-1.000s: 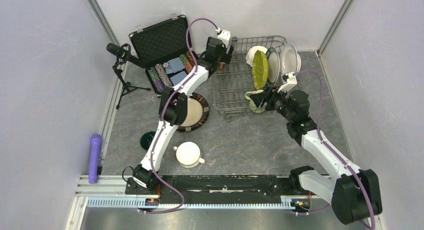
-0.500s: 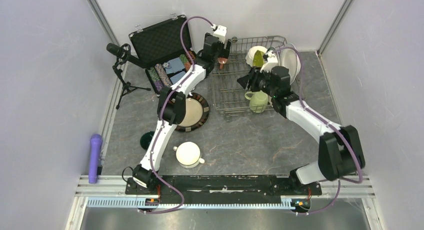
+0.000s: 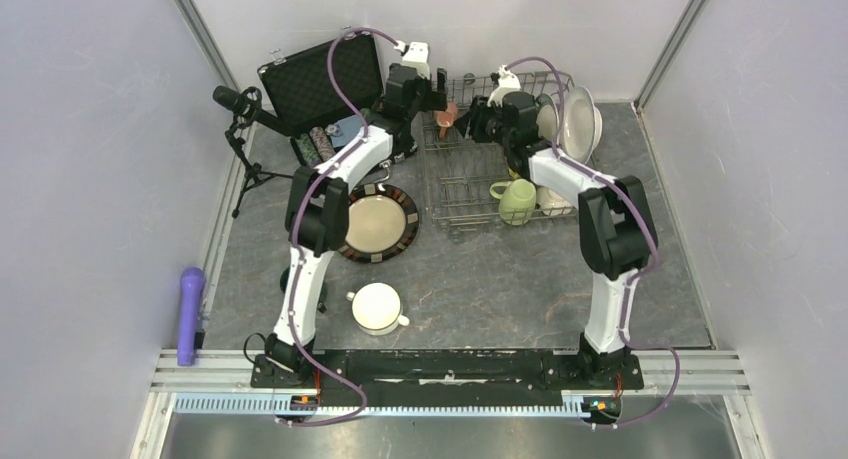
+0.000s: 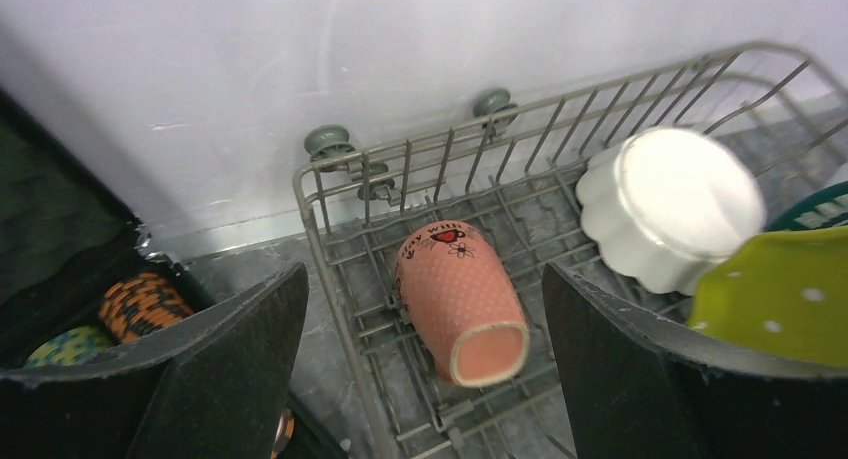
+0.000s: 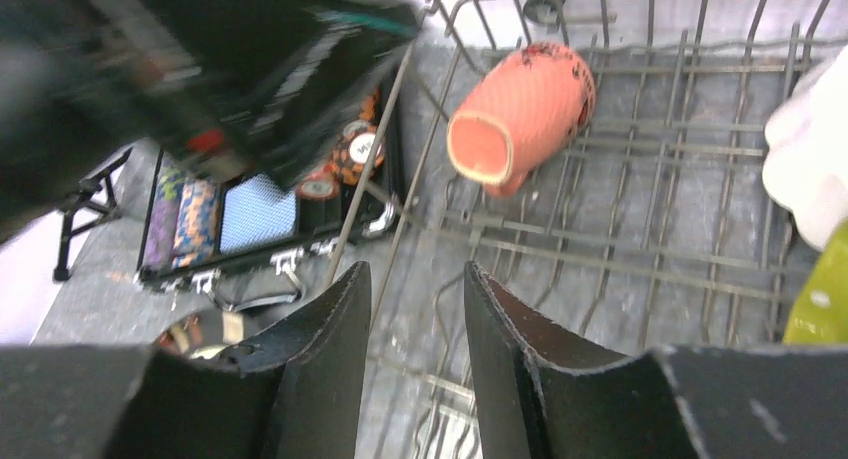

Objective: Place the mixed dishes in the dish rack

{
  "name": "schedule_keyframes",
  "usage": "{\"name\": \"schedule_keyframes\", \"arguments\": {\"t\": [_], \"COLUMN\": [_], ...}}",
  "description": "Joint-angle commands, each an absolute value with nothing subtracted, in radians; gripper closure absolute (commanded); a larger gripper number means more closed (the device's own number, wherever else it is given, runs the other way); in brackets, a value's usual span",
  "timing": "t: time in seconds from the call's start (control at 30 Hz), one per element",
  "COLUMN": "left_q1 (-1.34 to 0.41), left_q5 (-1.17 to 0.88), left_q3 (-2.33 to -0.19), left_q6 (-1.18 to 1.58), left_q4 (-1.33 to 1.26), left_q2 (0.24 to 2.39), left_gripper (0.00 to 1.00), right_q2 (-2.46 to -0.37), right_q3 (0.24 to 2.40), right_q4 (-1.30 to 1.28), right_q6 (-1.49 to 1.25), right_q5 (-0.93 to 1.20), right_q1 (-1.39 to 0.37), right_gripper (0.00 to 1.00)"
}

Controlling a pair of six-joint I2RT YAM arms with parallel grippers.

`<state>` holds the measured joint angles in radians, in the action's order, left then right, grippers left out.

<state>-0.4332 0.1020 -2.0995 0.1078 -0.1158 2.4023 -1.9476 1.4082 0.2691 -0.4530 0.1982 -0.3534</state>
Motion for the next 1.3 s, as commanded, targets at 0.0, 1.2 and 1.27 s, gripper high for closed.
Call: {"name": "schedule_keyframes", "arguments": {"t": [0.0,1.2,1.27], "left_q1": [-0.426,-0.412,-0.405], "left_q5": [0.089,0.151,0.149], "left_q3": [-1.962,-1.881,-1.862], "left_q6": [0.240,0.381,0.390], "left_q4": [-0.198,-0.026,-0.038], "left_q2": [2.191,2.134,2.133], "left_gripper": [0.09,0.08,0.08], "right_q2": [-2.072,-2.548,-2.568], "right_q3": [1.586,2.105,2.129], "right_q4": [0.280,0.252,0.264], "right_q6": [-0.401,-0.468,-0.486], "right_q5": [0.125,-0.023,-0.043], "right_q1": [-0.360,-0.359,-0.359], "right_gripper": [0.56,0.53,0.53]}}
